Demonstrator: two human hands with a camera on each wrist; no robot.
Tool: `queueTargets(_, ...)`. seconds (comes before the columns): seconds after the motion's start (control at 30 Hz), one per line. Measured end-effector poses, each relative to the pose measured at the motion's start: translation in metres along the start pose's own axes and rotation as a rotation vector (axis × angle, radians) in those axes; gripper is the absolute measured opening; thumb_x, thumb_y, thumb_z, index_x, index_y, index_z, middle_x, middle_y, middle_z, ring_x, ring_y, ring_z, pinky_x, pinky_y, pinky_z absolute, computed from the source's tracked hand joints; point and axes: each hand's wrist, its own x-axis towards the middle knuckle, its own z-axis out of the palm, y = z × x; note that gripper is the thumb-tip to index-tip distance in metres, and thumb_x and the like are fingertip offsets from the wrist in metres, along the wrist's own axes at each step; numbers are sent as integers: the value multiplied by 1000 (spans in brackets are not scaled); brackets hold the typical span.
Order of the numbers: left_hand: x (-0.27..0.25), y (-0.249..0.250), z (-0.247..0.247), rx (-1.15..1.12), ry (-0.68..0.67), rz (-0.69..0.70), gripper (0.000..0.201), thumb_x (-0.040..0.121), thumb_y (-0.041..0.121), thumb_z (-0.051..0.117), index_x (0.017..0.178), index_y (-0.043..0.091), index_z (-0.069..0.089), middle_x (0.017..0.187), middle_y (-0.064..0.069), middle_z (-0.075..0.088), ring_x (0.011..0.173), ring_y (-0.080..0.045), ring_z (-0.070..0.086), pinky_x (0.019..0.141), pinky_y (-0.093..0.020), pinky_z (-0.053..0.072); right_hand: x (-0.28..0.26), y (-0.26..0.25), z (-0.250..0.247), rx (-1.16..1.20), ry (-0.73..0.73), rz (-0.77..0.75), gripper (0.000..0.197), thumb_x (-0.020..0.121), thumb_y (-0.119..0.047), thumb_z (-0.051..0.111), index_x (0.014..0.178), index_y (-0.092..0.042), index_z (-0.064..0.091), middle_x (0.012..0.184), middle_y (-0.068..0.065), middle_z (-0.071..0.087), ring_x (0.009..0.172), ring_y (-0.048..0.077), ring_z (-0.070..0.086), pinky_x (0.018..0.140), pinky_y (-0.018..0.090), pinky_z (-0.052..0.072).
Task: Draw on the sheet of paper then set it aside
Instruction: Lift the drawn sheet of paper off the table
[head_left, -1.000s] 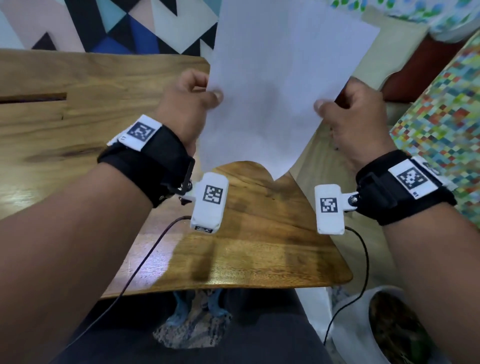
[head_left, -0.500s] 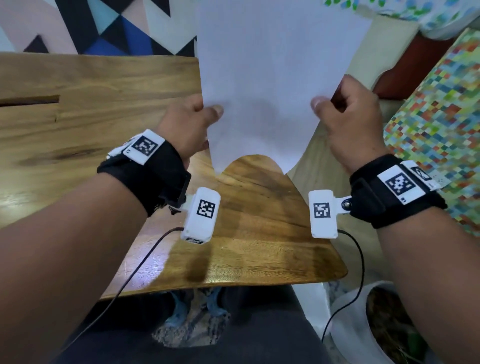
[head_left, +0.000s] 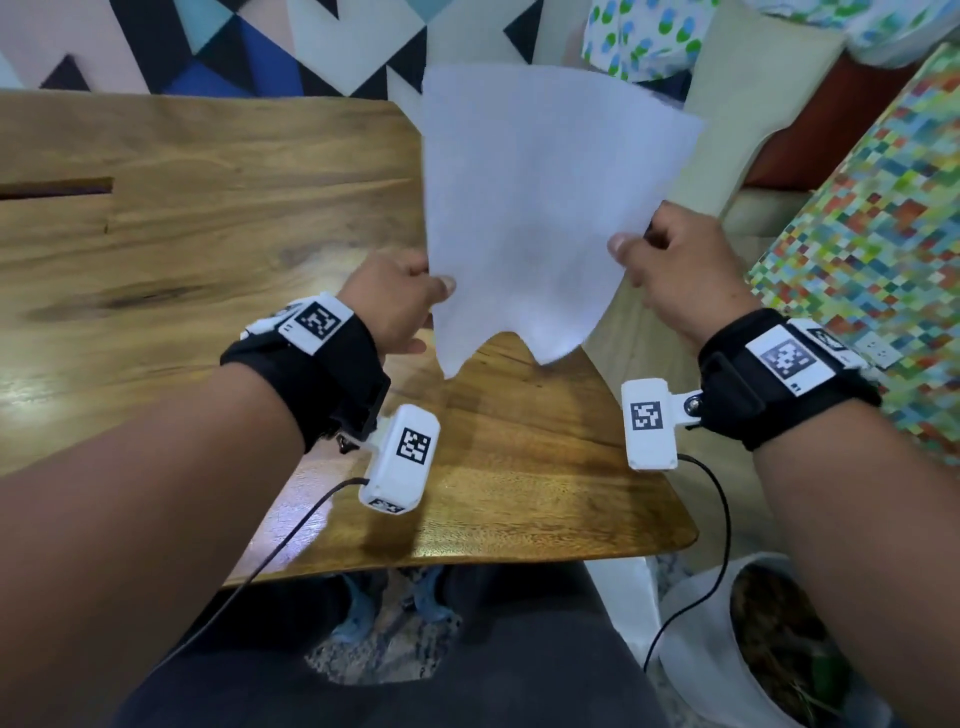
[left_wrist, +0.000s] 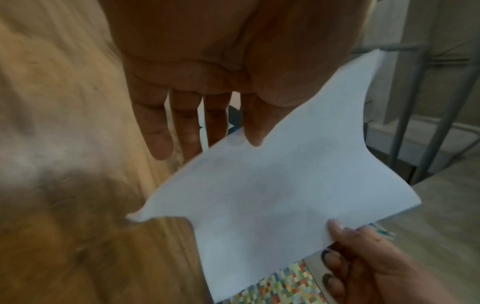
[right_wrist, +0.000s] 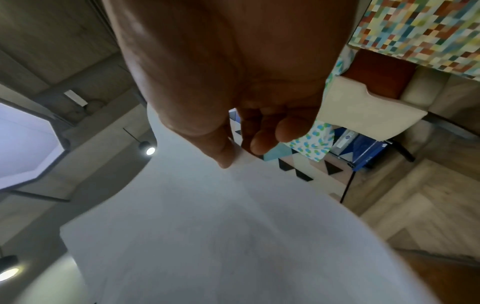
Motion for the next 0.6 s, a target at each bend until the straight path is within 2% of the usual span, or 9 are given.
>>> queueTargets(0.1, 0, -5, -1, 20, 28, 46, 21, 99, 23, 57, 105, 31, 75, 105, 6, 76, 93, -20, 73, 80, -38, 55, 2, -2, -4, 59, 61, -23, 22, 84, -34, 61, 84, -13, 64, 68, -2, 53, 63, 17, 48, 63, 31, 42)
queueTargets(0.2, 0, -4, -2, 25, 54, 76, 20, 97, 23, 58, 97, 33, 75, 100, 8, 77, 89, -17, 73, 78, -38, 58, 5, -3, -4, 83, 64, -44, 20, 84, -35, 61, 87, -15, 66, 66, -7, 52, 64, 14, 47, 63, 30, 42)
queueTargets(0.3, 0, -10, -2, 70, 29, 5, 19, 98, 21, 59, 108, 28, 74, 104, 3, 76, 84, -18, 74, 80, -42, 63, 2, 1, 1, 56, -6, 20, 18, 86, -32, 63, 75, -18, 60, 63, -8, 51, 59, 13, 47, 61, 28, 40)
queueTargets(0.37, 2, -11, -9, 57, 41, 8, 19, 99, 19, 57, 107, 23, 74, 102, -1, 77, 78, -19, 73, 76, -40, 63, 1, -6, 0, 110, 14, 8, 22, 87, -32, 64, 68, -23, 56, 59, -11, 52, 56, 11, 46, 59, 27, 40)
queueTargets(0.43, 4, -9, -23, -7, 71, 12, 19, 100, 14, 56, 101, 21, 74, 98, -3, 77, 74, -19, 72, 73, -39, 62, 0, -19, -3, 235, 49, -26, 15, 84, -32, 64, 71, -27, 58, 62, -6, 52, 59, 14, 47, 56, 30, 40)
queueTargets(0.5, 6, -10, -44, -49, 118, 4, 23, 98, 8, 55, 93, 21, 73, 90, 1, 77, 73, -15, 72, 71, -36, 62, -7, -31, -5, 427, 93, -9, 6, 85, -28, 64, 79, -30, 61, 70, -3, 57, 61, 15, 50, 51, 28, 40)
queueTargets(0.57, 6, -18, -71, -37, 186, -1, 24, 94, 6, 57, 86, 21, 73, 82, 4, 75, 71, -13, 70, 69, -32, 60, -22, -36, 3, 706, 94, 97, 5, 87, -24, 64, 84, -25, 60, 75, -1, 58, 61, 14, 51, 51, 27, 39)
queueTargets(0.6, 7, -27, -88, -24, 217, -4, 23, 92, 5, 57, 84, 19, 73, 78, 4, 74, 67, -12, 68, 65, -28, 58, -34, -36, 12, 864, 26, 190, 6, 88, -24, 63, 85, -23, 58, 75, 0, 57, 62, 14, 52, 53, 28, 39)
